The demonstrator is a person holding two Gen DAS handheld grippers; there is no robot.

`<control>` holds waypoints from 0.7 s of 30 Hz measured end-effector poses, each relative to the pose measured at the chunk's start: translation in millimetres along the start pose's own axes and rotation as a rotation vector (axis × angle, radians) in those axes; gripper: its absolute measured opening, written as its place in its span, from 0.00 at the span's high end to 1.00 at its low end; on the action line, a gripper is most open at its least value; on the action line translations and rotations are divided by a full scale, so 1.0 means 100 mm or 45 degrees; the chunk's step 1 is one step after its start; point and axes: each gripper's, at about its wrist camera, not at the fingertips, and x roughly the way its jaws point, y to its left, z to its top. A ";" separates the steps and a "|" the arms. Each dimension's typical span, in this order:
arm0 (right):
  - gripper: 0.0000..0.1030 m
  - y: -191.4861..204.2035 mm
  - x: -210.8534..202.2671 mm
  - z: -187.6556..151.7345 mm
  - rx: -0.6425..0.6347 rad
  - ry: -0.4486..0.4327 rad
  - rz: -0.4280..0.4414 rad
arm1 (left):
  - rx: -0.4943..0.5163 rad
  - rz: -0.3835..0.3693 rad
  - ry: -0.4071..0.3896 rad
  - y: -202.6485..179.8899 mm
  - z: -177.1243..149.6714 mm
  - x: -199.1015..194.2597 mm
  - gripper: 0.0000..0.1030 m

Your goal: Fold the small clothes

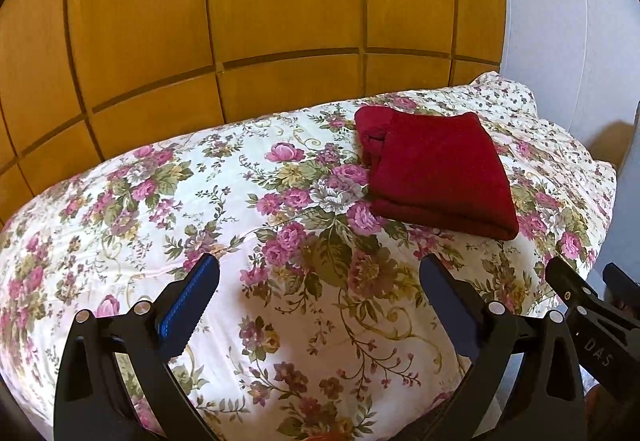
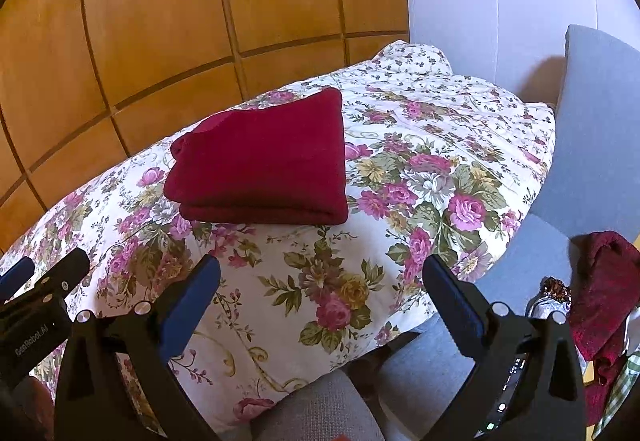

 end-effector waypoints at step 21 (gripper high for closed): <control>0.02 0.04 -0.02 -0.01 -0.023 -0.009 -0.002 | -0.020 -0.015 0.018 -0.01 0.00 0.01 0.04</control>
